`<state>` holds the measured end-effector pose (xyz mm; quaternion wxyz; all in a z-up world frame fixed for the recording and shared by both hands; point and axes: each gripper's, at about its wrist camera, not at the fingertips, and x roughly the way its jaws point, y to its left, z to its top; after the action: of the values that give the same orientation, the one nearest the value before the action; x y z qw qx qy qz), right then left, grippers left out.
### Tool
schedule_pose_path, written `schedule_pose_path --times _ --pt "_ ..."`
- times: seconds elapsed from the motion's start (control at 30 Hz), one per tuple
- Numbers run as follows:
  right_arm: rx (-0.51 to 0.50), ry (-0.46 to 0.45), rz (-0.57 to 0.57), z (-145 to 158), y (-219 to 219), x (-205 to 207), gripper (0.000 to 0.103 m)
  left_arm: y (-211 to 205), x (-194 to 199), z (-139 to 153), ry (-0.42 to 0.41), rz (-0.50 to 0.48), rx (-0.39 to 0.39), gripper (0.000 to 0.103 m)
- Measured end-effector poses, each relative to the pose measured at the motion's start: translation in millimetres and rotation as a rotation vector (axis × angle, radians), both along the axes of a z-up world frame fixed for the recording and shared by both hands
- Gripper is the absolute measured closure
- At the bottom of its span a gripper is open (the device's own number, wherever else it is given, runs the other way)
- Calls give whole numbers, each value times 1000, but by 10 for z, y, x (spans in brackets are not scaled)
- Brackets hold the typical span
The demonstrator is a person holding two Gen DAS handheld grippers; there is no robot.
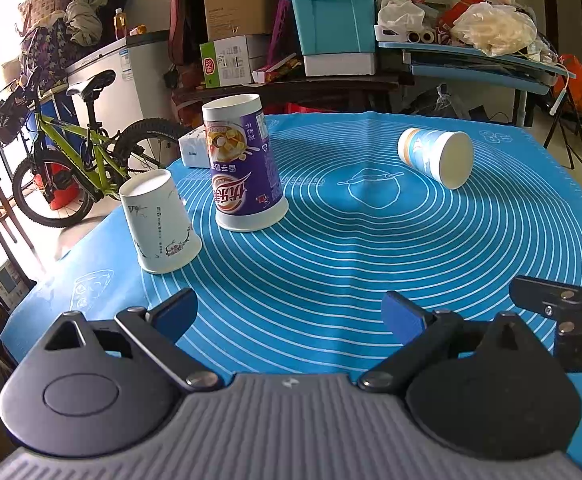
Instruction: Flip cup upside down
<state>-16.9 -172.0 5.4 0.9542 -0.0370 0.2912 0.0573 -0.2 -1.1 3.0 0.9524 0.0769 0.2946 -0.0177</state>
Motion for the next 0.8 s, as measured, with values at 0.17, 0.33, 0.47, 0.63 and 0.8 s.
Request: schedule_pose_path --times 0.17,0.33,0.47,0.63,0.8 --pt "0 0 0 -1 4 1 0 1 5 -5 0 3 2 5" --pt "1 1 -1 -6 5 3 0 10 7 -9 1 3 1 5" --pt "-1 3 -3 -7 3 3 0 14 7 -8 0 2 1 5" --pt "0 7 -4 -15 0 20 0 23 9 -11 1 6 0 5" --pt "0 7 -4 -13 -2 19 0 34 15 -22 1 5 0 5"
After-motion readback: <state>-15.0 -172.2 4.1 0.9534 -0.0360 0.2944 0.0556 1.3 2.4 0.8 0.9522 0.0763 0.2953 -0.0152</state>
